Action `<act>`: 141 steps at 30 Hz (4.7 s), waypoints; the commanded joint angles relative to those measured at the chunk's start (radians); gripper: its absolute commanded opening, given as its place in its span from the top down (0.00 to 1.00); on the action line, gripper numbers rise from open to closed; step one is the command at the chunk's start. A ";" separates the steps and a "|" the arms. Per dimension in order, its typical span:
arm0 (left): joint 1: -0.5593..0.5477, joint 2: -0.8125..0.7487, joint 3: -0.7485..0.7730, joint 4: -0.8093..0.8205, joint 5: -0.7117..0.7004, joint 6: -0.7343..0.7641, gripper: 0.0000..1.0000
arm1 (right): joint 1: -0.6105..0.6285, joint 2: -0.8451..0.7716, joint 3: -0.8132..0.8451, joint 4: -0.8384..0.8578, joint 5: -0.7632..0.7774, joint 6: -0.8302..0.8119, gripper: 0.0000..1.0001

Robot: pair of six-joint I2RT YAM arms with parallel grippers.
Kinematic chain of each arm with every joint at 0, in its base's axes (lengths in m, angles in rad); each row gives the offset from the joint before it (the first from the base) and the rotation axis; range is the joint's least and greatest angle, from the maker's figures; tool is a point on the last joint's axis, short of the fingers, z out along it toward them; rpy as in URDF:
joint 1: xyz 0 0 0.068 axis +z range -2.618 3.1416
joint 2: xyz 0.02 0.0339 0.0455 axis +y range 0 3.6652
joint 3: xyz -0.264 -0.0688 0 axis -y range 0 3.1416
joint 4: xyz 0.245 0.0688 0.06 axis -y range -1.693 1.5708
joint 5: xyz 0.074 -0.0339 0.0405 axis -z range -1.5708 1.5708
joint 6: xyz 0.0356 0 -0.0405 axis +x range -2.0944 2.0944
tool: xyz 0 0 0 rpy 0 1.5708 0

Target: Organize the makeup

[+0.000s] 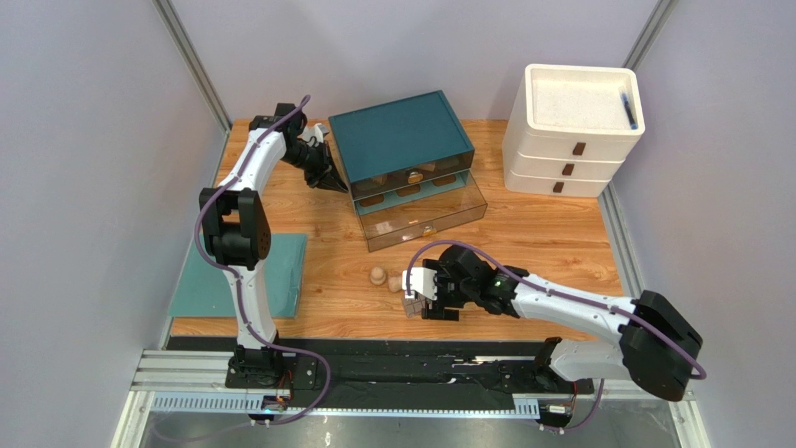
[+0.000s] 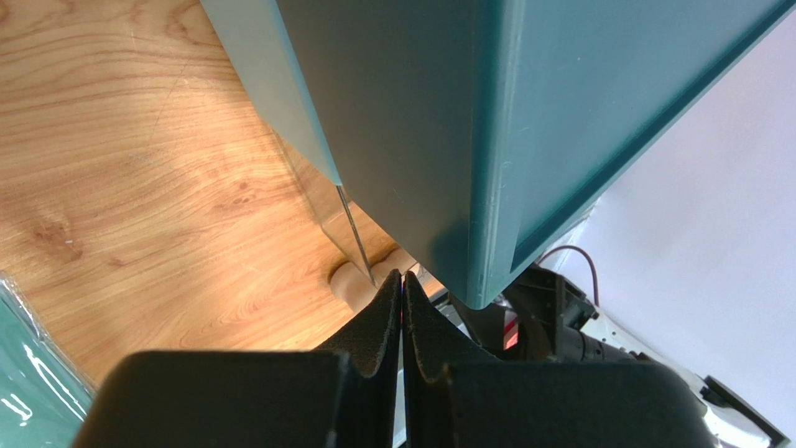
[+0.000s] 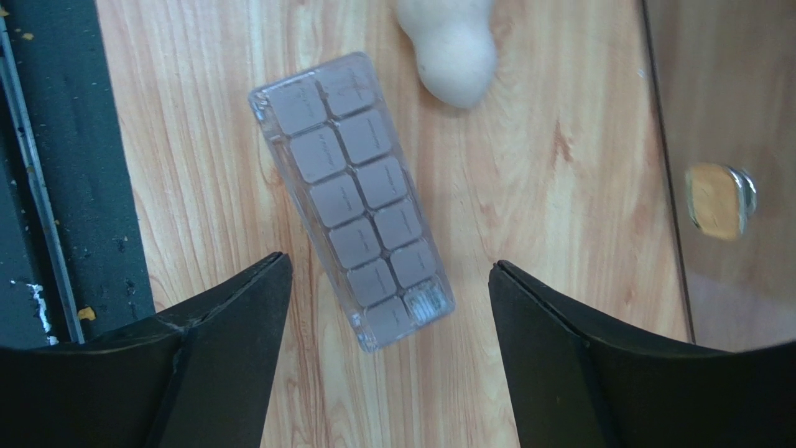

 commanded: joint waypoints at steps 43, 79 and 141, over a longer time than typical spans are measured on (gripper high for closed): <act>0.002 -0.028 0.032 -0.016 0.007 0.046 0.96 | -0.035 0.569 0.387 -0.195 -0.119 -0.260 0.53; 0.006 -0.010 0.049 -0.016 0.007 0.049 0.96 | -0.256 0.346 0.643 -0.337 -0.162 -0.263 1.00; 0.009 -0.025 0.049 -0.016 0.002 0.046 0.95 | -0.147 0.423 0.613 -0.154 -0.299 0.439 0.09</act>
